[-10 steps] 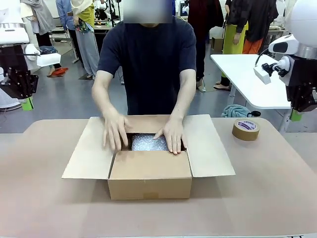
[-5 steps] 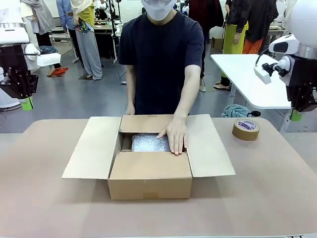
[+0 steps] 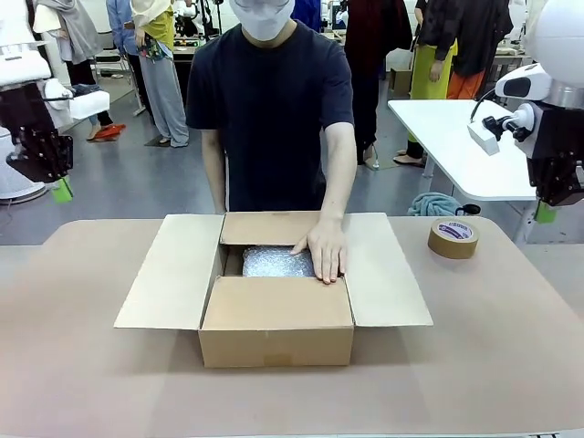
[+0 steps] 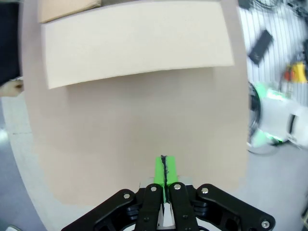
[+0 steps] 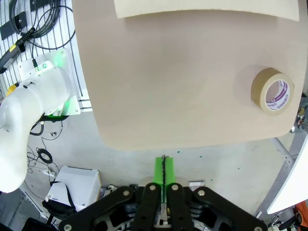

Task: Wrap the clocks to prevent damage.
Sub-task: Push the right (or left) flap of the Package Box to close it.

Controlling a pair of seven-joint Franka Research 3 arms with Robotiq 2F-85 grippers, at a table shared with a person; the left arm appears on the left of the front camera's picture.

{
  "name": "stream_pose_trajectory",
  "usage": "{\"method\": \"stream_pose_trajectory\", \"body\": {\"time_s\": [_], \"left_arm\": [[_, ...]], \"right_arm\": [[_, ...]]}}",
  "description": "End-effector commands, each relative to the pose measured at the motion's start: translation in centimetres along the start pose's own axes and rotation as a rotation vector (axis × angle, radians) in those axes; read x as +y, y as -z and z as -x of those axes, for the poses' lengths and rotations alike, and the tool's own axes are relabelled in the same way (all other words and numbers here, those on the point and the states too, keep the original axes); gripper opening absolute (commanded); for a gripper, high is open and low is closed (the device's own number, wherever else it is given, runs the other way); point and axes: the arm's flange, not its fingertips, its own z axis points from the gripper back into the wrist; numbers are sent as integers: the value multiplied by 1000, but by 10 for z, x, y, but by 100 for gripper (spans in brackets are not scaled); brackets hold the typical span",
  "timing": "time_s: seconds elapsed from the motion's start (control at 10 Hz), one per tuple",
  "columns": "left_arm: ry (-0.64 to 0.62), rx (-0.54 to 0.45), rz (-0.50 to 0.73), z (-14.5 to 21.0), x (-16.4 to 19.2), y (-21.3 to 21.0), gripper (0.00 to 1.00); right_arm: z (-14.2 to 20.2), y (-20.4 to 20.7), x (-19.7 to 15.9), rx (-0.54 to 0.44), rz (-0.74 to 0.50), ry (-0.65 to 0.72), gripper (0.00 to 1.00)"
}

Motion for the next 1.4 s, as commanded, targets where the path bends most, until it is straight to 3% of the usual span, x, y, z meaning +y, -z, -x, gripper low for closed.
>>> {"method": "stream_pose_trajectory", "body": {"time_s": [0.0,0.2,0.5,0.6,1.1,1.2,1.3], "left_arm": [[-81,-181,-142,40,-21,38,1],[-106,-327,-215,86,-51,64,1],[-172,-432,-92,123,-42,90,1],[-166,-364,-155,110,-49,81,1],[-150,-377,-142,110,-48,82,1],[-180,-469,-51,116,-20,98,1],[-162,-554,-40,123,7,113,1]], "right_arm": [[-1,3,2,-8,-6,12,1],[-1,3,2,-8,-6,12,1],[-1,3,2,-8,-6,12,1],[-1,3,2,-8,-6,12,1],[-1,3,2,-8,-6,12,1],[-1,3,2,-8,-6,12,1],[-1,3,2,-8,-6,12,1]]}}
